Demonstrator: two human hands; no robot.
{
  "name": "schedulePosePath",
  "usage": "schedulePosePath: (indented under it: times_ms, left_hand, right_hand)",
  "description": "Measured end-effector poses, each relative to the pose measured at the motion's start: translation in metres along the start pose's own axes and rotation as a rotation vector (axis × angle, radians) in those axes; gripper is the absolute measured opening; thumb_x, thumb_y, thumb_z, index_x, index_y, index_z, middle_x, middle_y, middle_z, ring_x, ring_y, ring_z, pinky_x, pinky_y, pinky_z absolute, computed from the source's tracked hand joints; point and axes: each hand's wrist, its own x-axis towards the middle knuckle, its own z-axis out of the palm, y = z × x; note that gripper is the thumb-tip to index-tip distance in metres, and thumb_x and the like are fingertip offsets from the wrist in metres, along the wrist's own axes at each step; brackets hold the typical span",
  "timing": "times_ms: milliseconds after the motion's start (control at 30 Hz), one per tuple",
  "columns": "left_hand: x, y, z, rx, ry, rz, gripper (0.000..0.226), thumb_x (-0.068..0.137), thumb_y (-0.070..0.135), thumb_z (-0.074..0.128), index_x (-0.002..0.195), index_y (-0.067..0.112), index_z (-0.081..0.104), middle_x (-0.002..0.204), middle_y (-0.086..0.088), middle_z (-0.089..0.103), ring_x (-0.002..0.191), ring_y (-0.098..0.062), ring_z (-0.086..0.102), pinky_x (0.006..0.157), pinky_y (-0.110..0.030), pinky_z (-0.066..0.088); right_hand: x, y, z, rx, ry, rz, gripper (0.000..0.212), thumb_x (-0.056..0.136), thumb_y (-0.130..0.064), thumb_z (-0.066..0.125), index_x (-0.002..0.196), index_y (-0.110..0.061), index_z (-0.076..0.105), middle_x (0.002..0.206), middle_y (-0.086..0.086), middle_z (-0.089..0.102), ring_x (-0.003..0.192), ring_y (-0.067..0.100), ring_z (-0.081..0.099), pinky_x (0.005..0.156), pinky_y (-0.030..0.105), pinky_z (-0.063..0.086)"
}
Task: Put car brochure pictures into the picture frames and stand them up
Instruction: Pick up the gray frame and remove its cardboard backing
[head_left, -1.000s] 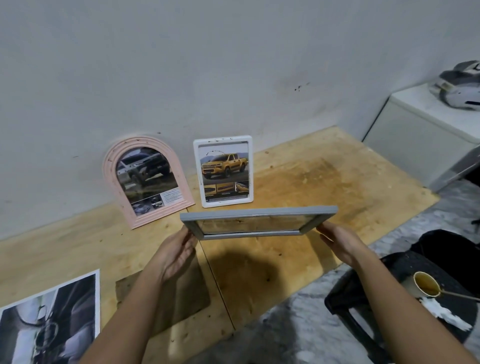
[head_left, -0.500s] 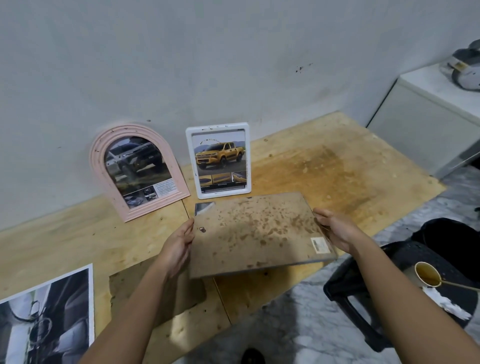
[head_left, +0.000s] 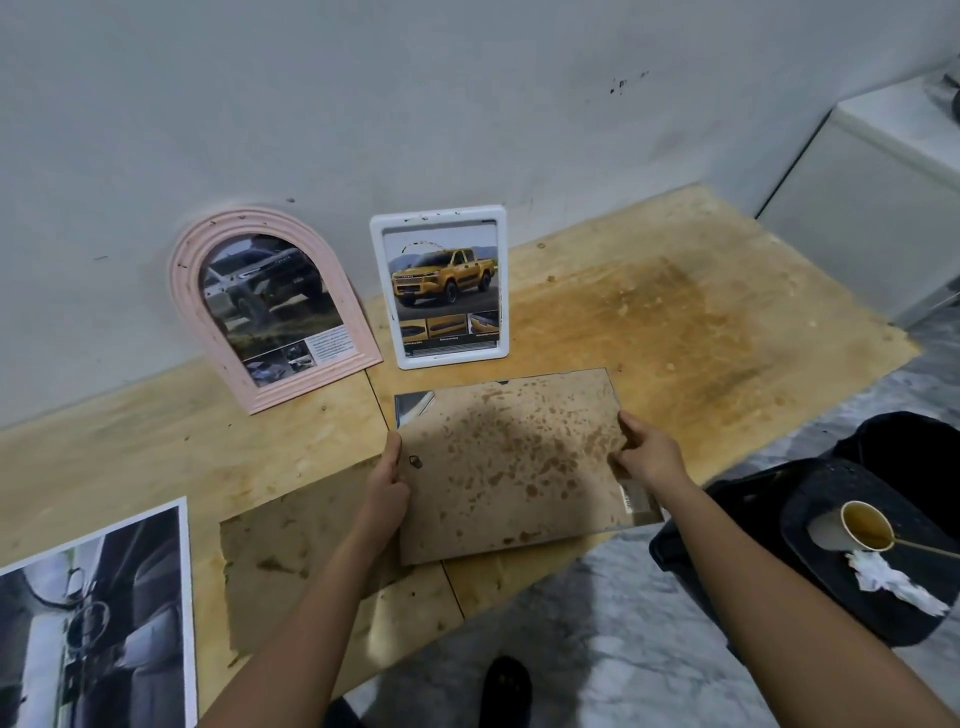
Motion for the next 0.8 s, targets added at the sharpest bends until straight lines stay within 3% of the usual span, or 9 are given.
schedulePosePath:
  times_ms: [167, 300, 367, 467, 600, 800]
  left_hand:
    - [-0.002, 0.000, 0.004, 0.126, 0.013, 0.027, 0.056, 0.101, 0.007, 0.027, 0.151, 0.021, 0.006, 0.153, -0.011, 0.019, 0.137, -0.028, 0.024, 0.109, -0.035, 0.026]
    - [0.000, -0.011, 0.004, 0.206, 0.060, 0.120, 0.052, 0.098, 0.016, 0.038, 0.147, 0.022, 0.020, 0.143, -0.006, 0.037, 0.127, -0.021, 0.040, 0.102, -0.036, 0.040]
    - [-0.003, -0.017, 0.001, 0.267, 0.078, 0.193, 0.052, 0.096, 0.021, 0.046, 0.144, 0.021, 0.025, 0.140, -0.003, 0.041, 0.123, -0.016, 0.043, 0.098, -0.032, 0.042]
    - [-0.009, -0.031, 0.001, 0.384, 0.061, 0.238, 0.077, 0.093, 0.042, 0.051, 0.151, 0.018, 0.008, 0.157, 0.002, 0.011, 0.144, -0.018, 0.012, 0.115, -0.035, 0.018]
    - [-0.015, -0.050, -0.006, 0.474, -0.010, 0.267, 0.113, 0.073, 0.073, 0.054, 0.150, 0.021, -0.010, 0.154, 0.012, -0.021, 0.142, -0.009, -0.018, 0.112, -0.029, 0.002]
    - [-0.017, -0.065, -0.018, 0.707, -0.151, 0.419, 0.142, 0.051, 0.088, 0.054, 0.142, 0.017, -0.027, 0.148, 0.004, -0.035, 0.134, -0.007, -0.037, 0.114, -0.028, -0.015]
  right_hand:
    - [-0.004, 0.005, 0.009, -0.009, 0.033, -0.037, 0.062, 0.088, 0.007, 0.052, 0.144, -0.012, 0.036, 0.151, 0.002, 0.033, 0.130, 0.026, 0.042, 0.099, 0.035, 0.046]
    - [-0.011, 0.000, 0.017, -0.211, 0.048, -0.138, 0.059, 0.088, 0.004, 0.052, 0.144, -0.004, 0.033, 0.155, 0.007, 0.022, 0.141, 0.026, 0.024, 0.111, 0.033, 0.028]
    - [-0.014, -0.011, 0.025, -0.267, 0.065, -0.233, 0.057, 0.085, 0.003, 0.053, 0.140, -0.003, 0.039, 0.152, 0.008, 0.024, 0.138, 0.027, 0.026, 0.111, 0.033, 0.027]
    - [-0.014, -0.035, 0.042, -0.316, 0.030, -0.394, 0.053, 0.082, 0.006, 0.051, 0.134, -0.004, 0.046, 0.139, 0.009, 0.038, 0.128, 0.025, 0.039, 0.106, 0.032, 0.035]
    - [-0.009, -0.074, 0.080, -0.439, -0.130, -0.544, 0.050, 0.083, 0.004, 0.051, 0.131, -0.013, 0.051, 0.128, 0.003, 0.050, 0.119, 0.021, 0.047, 0.099, 0.024, 0.035]
    - [-0.016, -0.126, 0.133, -0.752, -0.467, -0.662, 0.060, 0.083, -0.010, 0.058, 0.140, -0.011, 0.037, 0.142, 0.005, 0.034, 0.129, 0.020, 0.033, 0.104, 0.028, 0.033]
